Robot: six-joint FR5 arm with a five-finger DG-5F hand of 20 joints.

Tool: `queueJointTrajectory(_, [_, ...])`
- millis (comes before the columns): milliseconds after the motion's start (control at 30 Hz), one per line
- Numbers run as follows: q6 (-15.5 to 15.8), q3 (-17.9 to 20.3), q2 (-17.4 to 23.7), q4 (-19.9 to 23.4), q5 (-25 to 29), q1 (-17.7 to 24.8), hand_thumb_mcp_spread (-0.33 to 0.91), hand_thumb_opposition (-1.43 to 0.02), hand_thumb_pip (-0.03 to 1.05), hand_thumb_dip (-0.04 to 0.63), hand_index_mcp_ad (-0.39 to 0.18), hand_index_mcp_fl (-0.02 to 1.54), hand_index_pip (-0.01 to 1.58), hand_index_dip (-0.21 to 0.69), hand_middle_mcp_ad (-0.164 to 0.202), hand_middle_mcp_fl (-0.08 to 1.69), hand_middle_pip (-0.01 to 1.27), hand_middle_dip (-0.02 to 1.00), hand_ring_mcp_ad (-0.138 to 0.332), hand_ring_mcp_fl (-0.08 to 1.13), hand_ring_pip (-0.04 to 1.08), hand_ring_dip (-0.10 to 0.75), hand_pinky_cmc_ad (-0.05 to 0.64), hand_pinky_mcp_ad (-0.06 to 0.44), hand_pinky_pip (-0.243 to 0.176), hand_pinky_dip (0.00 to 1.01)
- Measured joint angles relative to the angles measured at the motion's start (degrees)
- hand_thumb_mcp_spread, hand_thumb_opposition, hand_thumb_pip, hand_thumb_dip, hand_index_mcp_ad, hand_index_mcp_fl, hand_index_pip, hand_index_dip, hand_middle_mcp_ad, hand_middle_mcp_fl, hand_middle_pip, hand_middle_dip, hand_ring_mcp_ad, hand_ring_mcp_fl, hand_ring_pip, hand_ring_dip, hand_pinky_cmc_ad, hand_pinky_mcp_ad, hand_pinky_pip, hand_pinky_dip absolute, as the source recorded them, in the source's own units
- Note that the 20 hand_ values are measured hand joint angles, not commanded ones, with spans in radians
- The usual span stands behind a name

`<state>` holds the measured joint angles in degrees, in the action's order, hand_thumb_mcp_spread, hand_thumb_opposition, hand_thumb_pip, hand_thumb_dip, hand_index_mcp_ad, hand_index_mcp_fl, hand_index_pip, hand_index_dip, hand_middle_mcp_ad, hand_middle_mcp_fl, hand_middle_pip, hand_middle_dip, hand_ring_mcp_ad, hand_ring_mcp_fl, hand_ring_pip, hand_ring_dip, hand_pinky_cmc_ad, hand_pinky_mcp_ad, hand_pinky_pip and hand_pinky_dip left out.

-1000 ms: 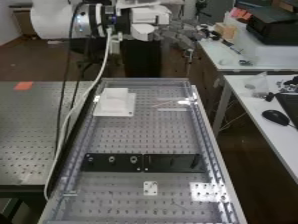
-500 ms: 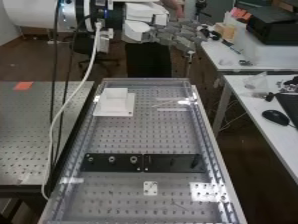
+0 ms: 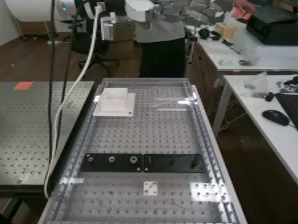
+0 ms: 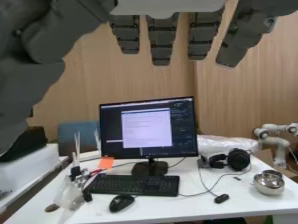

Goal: Grab the chopstick and place it in the clear container

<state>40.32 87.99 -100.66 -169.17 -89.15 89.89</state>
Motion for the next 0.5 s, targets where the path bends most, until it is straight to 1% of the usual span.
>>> queueJointTrajectory(133, [-0.69,2.93,0.79,4.04,3.98,0.55,0.15,-0.68,0.35,-0.007,-0.052,0.01,0.04,0.026,0.075,0.03,0.1,0.06,0.175,0.02,0.05,-0.037,0.309,0.232,-0.14,0.29])
queueJointTrajectory(200, [-0.77,4.43,1.19,6.0,7.39,1.28,0.16,-0.68,0.39,-0.002,-0.052,0.01,0.04,0.026,0.075,0.03,0.1,0.06,0.175,0.02,0.05,-0.037,0.309,0.229,-0.14,0.29])
queueJointTrajectory(233, [-0.74,4.69,1.25,6.27,8.46,1.51,0.16,-0.68,0.4,0.0,-0.052,0.01,0.04,0.026,0.075,0.03,0.1,0.06,0.176,0.02,0.05,-0.037,0.309,0.232,-0.14,0.29])
queueJointTrajectory(300, [-0.46,5.46,1.35,6.79,13.43,2.71,0.15,-0.68,0.4,0.0,-0.056,0.01,0.04,0.026,0.075,0.03,0.1,0.06,0.176,0.02,0.06,-0.037,0.309,0.232,-0.14,0.29])
queueJointTrajectory(333, [-0.4,5.52,1.35,6.82,14.32,2.94,0.15,-0.68,0.4,-0.002,-0.056,0.01,0.04,0.026,0.075,0.04,0.1,0.06,0.176,0.02,0.06,-0.037,0.309,0.232,-0.14,0.29])
queueJointTrajectory(400, [-0.19,5.52,1.22,6.79,17.74,3.98,0.15,-0.68,0.4,-0.005,-0.051,0.01,0.04,0.026,0.075,0.04,0.1,0.07,0.176,0.02,0.06,-0.035,0.309,0.232,-0.14,0.28])
queueJointTrajectory(500, [-0.1,4.67,0.71,5.84,19.47,4.46,0.14,-0.69,0.46,0.0,-0.051,0.01,0.04,0.026,0.075,0.04,0.1,0.07,0.176,0.02,0.06,-0.037,0.309,0.232,-0.14,0.28])
